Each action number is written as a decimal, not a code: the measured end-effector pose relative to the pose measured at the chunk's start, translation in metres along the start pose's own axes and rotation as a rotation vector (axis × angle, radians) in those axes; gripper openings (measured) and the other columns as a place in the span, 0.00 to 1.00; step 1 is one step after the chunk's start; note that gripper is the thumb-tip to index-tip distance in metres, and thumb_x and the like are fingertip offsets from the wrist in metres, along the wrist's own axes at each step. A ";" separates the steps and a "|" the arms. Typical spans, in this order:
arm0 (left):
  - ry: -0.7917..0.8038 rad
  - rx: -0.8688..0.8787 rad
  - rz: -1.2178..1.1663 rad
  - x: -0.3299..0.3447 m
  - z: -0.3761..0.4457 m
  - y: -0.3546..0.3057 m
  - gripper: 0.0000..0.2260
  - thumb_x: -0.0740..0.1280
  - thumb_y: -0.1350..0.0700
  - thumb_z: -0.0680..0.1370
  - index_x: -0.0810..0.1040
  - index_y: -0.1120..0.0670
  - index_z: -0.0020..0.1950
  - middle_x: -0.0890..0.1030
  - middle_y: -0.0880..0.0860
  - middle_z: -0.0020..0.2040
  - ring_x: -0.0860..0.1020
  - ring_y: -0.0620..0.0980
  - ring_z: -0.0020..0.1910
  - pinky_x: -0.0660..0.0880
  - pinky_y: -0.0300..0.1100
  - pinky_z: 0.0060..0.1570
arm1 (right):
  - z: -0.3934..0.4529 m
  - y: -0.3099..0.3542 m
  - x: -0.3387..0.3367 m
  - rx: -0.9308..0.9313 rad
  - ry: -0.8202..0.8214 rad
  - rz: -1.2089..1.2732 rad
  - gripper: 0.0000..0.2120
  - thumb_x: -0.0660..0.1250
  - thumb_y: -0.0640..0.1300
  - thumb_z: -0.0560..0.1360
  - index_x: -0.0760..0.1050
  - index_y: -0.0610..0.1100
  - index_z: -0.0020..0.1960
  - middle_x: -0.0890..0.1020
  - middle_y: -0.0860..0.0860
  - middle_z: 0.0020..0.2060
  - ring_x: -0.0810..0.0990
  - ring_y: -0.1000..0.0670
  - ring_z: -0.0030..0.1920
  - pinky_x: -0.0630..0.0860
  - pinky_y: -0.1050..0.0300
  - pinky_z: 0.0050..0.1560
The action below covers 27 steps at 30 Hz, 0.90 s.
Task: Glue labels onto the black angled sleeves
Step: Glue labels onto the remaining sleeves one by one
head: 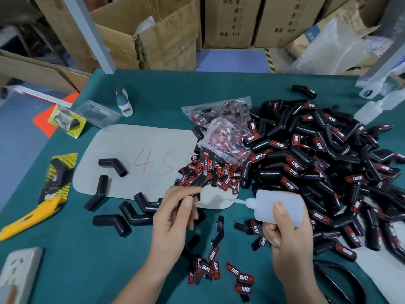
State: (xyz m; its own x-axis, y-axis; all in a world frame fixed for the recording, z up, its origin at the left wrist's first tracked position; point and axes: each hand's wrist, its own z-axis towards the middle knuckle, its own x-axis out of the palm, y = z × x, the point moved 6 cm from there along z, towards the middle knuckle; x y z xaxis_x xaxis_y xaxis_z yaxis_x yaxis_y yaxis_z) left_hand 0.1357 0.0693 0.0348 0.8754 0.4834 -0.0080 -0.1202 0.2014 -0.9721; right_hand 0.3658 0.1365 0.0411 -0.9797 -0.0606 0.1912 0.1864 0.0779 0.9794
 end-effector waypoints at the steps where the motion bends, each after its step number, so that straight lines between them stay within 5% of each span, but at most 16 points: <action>1: 0.028 -0.048 -0.045 0.003 -0.002 0.004 0.13 0.62 0.52 0.85 0.83 0.48 0.65 0.78 0.55 0.48 0.77 0.53 0.36 0.74 0.42 0.30 | 0.000 0.000 0.000 -0.006 -0.010 -0.014 0.13 0.69 0.58 0.76 0.78 0.50 0.53 0.69 0.56 0.27 0.60 0.55 0.24 0.61 0.64 0.25; 6: 0.082 -0.154 -0.124 0.010 -0.007 0.010 0.18 0.66 0.46 0.83 0.78 0.46 0.72 0.78 0.59 0.43 0.77 0.51 0.33 0.75 0.41 0.28 | -0.004 0.005 -0.004 -0.035 -0.061 -0.067 0.25 0.73 0.70 0.71 0.77 0.51 0.54 0.74 0.57 0.31 0.67 0.57 0.26 0.66 0.67 0.27; 12: 0.129 -0.146 -0.196 0.014 -0.008 0.007 0.16 0.65 0.50 0.84 0.79 0.48 0.72 0.79 0.59 0.43 0.77 0.53 0.35 0.76 0.43 0.29 | -0.005 0.006 -0.007 -0.091 -0.074 -0.072 0.13 0.70 0.58 0.75 0.77 0.52 0.54 0.77 0.55 0.35 0.69 0.58 0.27 0.68 0.66 0.28; 20: 0.178 -0.131 -0.183 0.017 -0.008 0.004 0.18 0.67 0.43 0.84 0.79 0.47 0.72 0.81 0.55 0.48 0.80 0.51 0.38 0.78 0.43 0.32 | -0.007 0.011 -0.007 -0.102 -0.095 -0.095 0.11 0.69 0.59 0.74 0.77 0.54 0.52 0.76 0.58 0.33 0.70 0.60 0.27 0.68 0.68 0.27; 27: 0.186 -0.129 -0.194 0.018 -0.008 0.005 0.18 0.67 0.44 0.84 0.78 0.49 0.73 0.82 0.55 0.49 0.80 0.51 0.38 0.78 0.43 0.32 | -0.011 0.014 -0.008 -0.115 -0.121 -0.130 0.10 0.69 0.60 0.73 0.78 0.60 0.53 0.82 0.56 0.41 0.79 0.58 0.34 0.75 0.66 0.31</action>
State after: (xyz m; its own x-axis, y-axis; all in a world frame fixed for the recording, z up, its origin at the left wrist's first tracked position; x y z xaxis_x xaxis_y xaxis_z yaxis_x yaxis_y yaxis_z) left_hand 0.1542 0.0722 0.0275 0.9484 0.2796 0.1493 0.1077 0.1587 -0.9814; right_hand 0.3768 0.1273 0.0537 -0.9965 0.0578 0.0608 0.0587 -0.0369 0.9976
